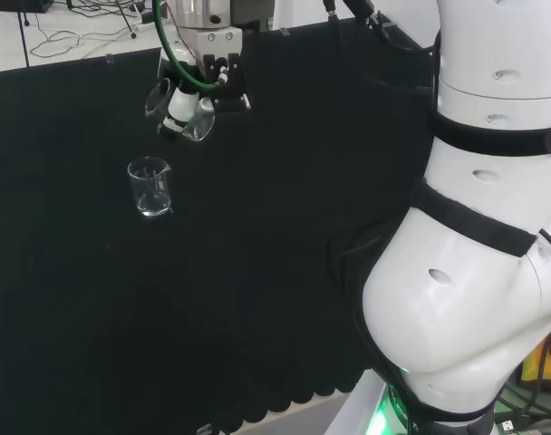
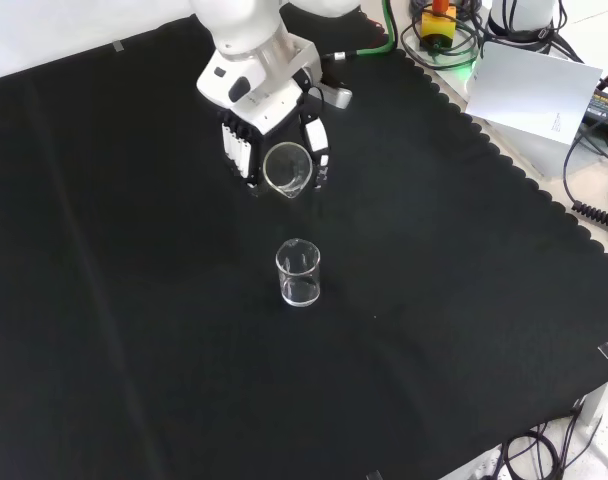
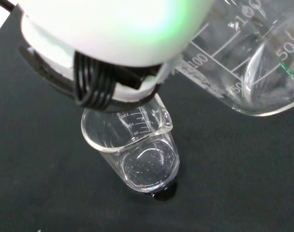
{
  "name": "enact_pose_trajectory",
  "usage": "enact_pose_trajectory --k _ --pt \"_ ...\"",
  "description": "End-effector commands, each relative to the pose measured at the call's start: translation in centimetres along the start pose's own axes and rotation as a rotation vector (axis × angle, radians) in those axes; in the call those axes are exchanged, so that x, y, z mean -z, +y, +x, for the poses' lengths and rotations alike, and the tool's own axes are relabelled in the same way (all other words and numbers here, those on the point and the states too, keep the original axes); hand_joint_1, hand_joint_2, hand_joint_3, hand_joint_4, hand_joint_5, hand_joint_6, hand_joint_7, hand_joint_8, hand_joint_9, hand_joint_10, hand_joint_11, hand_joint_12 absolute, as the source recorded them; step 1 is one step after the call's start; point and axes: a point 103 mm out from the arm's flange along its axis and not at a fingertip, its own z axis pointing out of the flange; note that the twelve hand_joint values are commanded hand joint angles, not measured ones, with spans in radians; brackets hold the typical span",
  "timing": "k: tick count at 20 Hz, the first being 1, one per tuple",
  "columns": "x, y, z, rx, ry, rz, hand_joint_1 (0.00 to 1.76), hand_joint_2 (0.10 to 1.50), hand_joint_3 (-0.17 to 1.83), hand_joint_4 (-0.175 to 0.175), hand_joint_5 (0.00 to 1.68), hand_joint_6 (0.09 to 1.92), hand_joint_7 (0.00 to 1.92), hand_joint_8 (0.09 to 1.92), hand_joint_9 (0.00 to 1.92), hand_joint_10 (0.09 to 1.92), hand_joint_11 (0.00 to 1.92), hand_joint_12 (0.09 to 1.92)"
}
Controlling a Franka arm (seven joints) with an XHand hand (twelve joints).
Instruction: Place the beaker back on the table.
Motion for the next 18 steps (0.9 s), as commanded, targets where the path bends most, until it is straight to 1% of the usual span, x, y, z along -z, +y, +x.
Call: enact_pose_trajectory --k 1,3,8,12,18 --pt "-0.6 0.0 -4.4 0.017 0.134 -0.07 1.29 0.65 0.8 -0.175 1.1 1.01 1.15 1.0 1.44 0.86 1.11 0.86" --pt "-0.9 0.0 -5.3 0.027 0.172 -0.082 1.29 0.65 0.8 -0.175 1.1 1.01 1.15 1.0 1.44 0.86 1.11 0.86" --pt "-1.8 -0.1 -7.2 0.063 0.22 -0.107 1.29 0.66 0.8 -0.175 1.1 1.01 1.15 1.0 1.43 0.86 1.11 0.86" --pt "-3.7 -0.1 -8.6 0.119 0.27 -0.131 1.29 0.66 0.79 -0.175 1.1 1.01 1.15 1.0 1.43 0.86 1.11 0.86" --pt "-6.1 -0.1 -9.4 0.172 0.329 -0.161 1.29 0.66 0.79 -0.175 1.09 1.01 1.15 1.0 1.43 0.86 1.1 0.86"
